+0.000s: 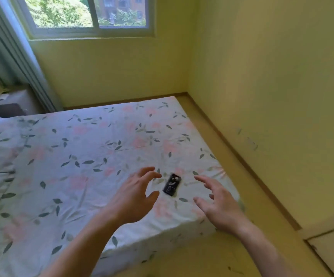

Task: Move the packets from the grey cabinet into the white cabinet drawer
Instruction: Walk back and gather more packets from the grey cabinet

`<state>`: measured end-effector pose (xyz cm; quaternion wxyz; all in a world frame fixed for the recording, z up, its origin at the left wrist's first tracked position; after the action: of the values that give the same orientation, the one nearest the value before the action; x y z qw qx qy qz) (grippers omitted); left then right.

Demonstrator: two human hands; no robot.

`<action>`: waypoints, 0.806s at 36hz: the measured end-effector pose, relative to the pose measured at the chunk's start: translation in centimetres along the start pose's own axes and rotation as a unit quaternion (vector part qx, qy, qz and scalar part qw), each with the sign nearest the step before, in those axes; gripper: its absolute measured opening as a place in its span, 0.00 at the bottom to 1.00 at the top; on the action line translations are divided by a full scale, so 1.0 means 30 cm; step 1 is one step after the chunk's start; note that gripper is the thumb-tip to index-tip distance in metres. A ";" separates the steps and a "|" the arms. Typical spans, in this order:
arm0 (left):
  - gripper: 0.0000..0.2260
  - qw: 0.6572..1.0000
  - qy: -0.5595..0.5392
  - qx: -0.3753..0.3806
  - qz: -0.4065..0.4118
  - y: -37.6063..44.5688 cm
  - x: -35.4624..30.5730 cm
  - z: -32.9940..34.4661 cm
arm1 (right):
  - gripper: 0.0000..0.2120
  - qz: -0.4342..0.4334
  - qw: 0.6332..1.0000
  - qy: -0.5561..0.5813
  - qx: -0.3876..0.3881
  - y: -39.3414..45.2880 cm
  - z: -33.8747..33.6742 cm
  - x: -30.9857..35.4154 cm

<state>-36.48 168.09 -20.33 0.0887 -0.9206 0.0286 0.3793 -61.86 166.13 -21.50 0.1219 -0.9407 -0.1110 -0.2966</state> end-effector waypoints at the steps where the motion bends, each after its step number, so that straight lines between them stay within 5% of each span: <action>1: 0.20 1.000 0.007 0.007 0.009 0.045 -0.035 0.025 | 0.26 0.009 1.000 0.003 -0.011 0.005 -0.035 -0.047; 16: 0.19 0.992 0.004 0.096 0.077 0.841 -0.479 0.424 | 0.25 0.142 0.987 0.019 -0.075 0.262 -0.572 -0.701; 29: 0.20 0.965 0.007 0.161 0.207 1.495 -1.130 0.790 | 0.23 0.203 0.961 0.049 -0.179 0.439 -1.091 -1.290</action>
<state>-82.38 127.90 -19.34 0.1553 -0.8708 0.2803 0.3729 -106.47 138.75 -20.29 0.0148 -0.9343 0.1436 -0.3258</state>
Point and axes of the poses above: each hand's wrist, its own y-axis towards the middle knuckle, its own z-axis out of the palm, x = y × z, the point moved 1 cm from there along y, towards the middle knuckle, and after that the axes turned 14 degrees about -y, right-handed, at the moved point
